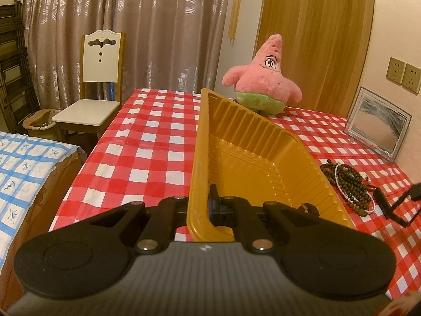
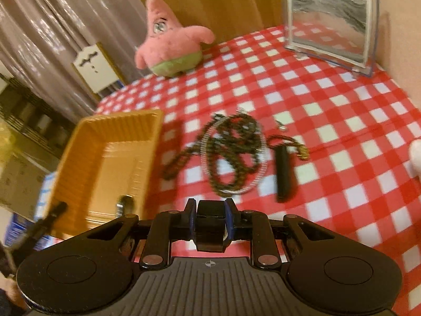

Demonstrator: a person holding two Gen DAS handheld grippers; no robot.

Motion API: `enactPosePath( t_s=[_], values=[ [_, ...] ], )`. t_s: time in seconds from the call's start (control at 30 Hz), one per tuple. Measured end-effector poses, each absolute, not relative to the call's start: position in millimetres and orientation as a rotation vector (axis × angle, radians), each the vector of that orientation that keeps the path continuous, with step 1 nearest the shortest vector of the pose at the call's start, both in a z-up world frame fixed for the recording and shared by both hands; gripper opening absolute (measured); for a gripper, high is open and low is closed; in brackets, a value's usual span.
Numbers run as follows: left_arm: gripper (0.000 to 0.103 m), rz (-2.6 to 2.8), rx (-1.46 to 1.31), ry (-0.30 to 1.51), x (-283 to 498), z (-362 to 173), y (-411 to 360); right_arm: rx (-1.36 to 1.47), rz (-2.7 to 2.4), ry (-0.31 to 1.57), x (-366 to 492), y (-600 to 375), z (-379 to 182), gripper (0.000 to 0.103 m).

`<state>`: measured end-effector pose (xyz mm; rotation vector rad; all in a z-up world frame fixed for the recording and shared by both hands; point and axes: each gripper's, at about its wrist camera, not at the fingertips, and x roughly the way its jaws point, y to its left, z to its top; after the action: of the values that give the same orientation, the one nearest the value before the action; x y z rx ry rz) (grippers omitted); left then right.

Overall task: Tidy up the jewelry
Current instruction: 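Carry the black item into the tray and open the right tool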

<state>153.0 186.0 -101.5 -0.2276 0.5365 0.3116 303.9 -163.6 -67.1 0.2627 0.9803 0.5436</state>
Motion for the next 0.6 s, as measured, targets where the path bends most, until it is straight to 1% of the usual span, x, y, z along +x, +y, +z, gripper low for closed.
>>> enactPosePath(
  t_s=[0.3,0.6],
  values=[
    [0.005,0.310,-0.226,0.536,153.4,-101.6,186.0,0.462,0.704,1.004,309.0,-118.7,-54.9,0.023],
    [0.005,0.309,-0.229,0.538,153.7,-101.4,186.1,0.531,0.820,1.068,312.5,-56.7,-74.1,0.023]
  ],
)
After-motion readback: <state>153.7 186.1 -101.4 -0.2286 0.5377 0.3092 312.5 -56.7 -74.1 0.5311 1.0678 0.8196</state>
